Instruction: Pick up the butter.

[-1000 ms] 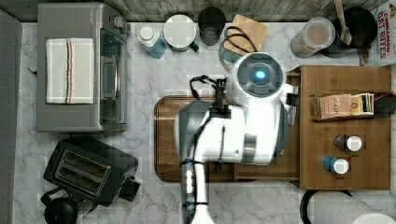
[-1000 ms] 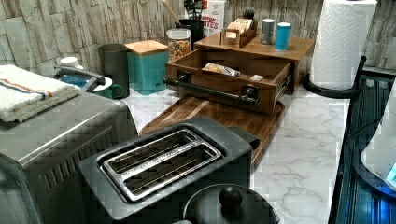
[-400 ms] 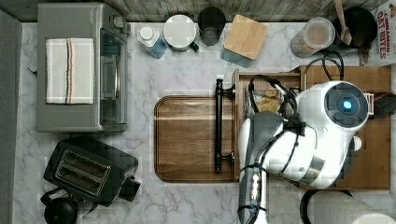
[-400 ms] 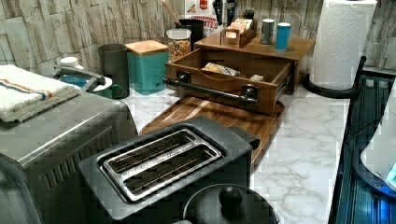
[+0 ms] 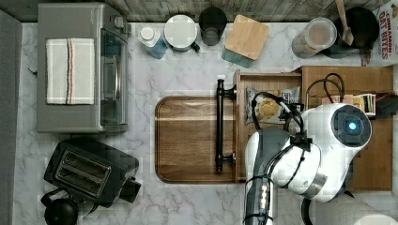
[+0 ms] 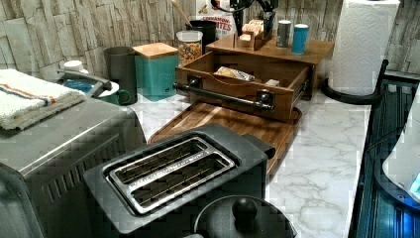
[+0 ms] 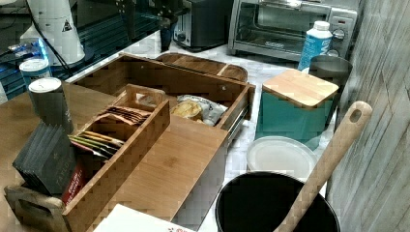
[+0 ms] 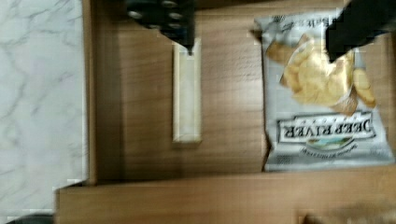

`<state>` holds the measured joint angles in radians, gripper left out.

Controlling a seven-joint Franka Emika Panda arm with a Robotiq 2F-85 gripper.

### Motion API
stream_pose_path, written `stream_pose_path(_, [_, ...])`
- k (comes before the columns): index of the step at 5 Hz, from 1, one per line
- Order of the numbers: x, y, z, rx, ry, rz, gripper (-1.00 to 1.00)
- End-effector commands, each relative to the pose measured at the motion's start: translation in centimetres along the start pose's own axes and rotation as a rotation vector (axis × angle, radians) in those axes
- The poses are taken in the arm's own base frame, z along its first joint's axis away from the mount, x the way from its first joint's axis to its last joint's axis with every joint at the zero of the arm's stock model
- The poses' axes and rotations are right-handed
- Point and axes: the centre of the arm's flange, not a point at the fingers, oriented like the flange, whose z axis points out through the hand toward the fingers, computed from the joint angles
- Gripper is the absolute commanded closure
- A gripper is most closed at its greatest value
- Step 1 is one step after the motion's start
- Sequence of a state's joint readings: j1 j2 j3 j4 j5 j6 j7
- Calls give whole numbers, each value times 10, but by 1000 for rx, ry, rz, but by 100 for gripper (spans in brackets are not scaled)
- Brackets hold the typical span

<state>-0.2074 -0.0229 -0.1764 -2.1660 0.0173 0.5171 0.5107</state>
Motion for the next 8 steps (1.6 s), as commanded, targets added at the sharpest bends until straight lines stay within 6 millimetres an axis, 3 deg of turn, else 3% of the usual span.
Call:
stream_pose_path(1, [0, 32, 52, -16, -4, -38, -100])
stream_pose_path(3, [11, 46, 95, -20, -2, -28, -100])
stream_pose_path(5, [12, 19, 121, -50, 49, 8, -100])
stream_pose_path(7, [29, 41, 141, -40, 29, -20, -100])
stream_pose_path(8, [19, 44, 146, 15, 67, -16, -100])
